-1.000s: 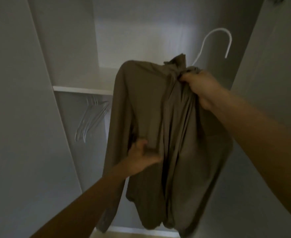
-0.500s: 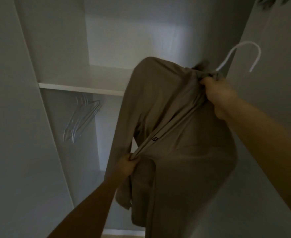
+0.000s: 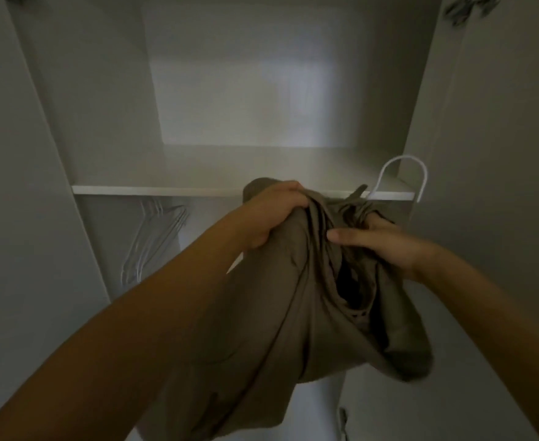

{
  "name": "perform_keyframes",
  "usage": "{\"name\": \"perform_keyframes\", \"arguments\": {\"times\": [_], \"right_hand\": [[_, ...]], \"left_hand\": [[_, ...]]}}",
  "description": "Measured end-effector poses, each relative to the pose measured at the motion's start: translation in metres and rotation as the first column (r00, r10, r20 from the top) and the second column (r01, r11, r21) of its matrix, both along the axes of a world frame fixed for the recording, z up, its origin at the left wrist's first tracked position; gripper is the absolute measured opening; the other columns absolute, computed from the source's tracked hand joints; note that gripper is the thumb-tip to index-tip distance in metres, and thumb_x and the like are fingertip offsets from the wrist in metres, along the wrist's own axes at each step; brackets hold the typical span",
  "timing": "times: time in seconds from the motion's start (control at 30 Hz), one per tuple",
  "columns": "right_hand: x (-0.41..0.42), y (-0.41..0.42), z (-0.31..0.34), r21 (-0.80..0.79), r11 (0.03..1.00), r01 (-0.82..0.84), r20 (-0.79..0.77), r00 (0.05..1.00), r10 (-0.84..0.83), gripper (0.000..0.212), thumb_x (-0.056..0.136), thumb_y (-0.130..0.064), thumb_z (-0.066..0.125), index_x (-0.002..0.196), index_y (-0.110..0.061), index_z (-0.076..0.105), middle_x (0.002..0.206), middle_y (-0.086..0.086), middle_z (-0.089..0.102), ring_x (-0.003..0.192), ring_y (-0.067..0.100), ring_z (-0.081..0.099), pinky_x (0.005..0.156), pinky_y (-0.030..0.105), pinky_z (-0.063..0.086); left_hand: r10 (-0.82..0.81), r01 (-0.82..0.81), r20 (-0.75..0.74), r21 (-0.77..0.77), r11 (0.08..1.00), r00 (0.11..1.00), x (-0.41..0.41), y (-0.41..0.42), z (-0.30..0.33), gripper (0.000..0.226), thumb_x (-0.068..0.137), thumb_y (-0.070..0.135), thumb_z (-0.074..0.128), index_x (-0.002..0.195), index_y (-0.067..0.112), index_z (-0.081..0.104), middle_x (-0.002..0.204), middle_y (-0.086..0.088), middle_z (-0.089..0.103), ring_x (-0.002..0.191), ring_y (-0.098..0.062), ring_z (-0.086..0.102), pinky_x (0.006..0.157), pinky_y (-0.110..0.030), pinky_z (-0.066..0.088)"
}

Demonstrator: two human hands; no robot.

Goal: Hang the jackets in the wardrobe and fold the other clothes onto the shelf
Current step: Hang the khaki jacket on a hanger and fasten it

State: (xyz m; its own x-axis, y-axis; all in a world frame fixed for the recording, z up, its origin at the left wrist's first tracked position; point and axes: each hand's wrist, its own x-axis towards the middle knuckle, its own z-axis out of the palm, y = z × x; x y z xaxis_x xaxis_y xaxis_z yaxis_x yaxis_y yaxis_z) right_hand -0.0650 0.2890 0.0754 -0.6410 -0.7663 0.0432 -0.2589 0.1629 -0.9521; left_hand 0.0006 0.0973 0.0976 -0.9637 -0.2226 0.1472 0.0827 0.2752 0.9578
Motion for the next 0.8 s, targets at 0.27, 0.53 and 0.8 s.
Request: {"name": "perform_keyframes", "arguments": {"times": [0.27, 0.53, 0.8], "right_hand": [[-0.003, -0.019, -0.011, -0.040, 0.986, 0.163, -0.180, 0.969, -0.168, 0.020, 0.078, -0.003, 0.073, 0.085, -0.021, 0.070, 0.079, -0.005, 0.074, 0.079, 0.012, 0.070, 0.063, 0.018, 0.056], [-0.011, -0.016, 0.001, -0.202, 0.881, 0.427, 0.060, 0.903, -0.425, 0.018, 0.085, -0.013, 0.060, 0.100, -0.013, 0.069, 0.095, 0.009, 0.073, 0.083, 0.024, 0.070, 0.072, 0.033, 0.057], [-0.016, -0.016, 0.003, -0.375, 0.645, 0.666, 0.442, 0.740, -0.507, 0.035, 0.088, 0.000, 0.049, 0.122, -0.001, 0.056, 0.101, 0.015, 0.068, 0.084, 0.026, 0.067, 0.061, 0.031, 0.059]], "left_hand": [[0.050, -0.049, 0.027, -0.037, 0.998, 0.998, -0.007, 0.009, 0.010, 0.011, 0.086, 0.008, 0.059, 0.076, 0.013, 0.060, 0.077, -0.010, 0.060, 0.068, -0.020, 0.059, 0.055, -0.024, 0.051], [-0.221, 0.266, 0.216, -0.211, 0.940, 0.951, 0.029, -0.024, -0.043, 0.032, 0.079, 0.037, 0.075, 0.108, 0.027, 0.067, 0.104, 0.007, 0.071, 0.095, -0.011, 0.068, 0.081, -0.022, 0.054], [-0.111, 0.173, 0.481, -0.087, 0.981, 0.870, 0.061, -0.066, -0.151, 0.056, 0.083, 0.021, 0.073, 0.134, 0.010, 0.052, 0.128, -0.006, 0.060, 0.115, -0.025, 0.058, 0.102, -0.039, 0.047]]}}
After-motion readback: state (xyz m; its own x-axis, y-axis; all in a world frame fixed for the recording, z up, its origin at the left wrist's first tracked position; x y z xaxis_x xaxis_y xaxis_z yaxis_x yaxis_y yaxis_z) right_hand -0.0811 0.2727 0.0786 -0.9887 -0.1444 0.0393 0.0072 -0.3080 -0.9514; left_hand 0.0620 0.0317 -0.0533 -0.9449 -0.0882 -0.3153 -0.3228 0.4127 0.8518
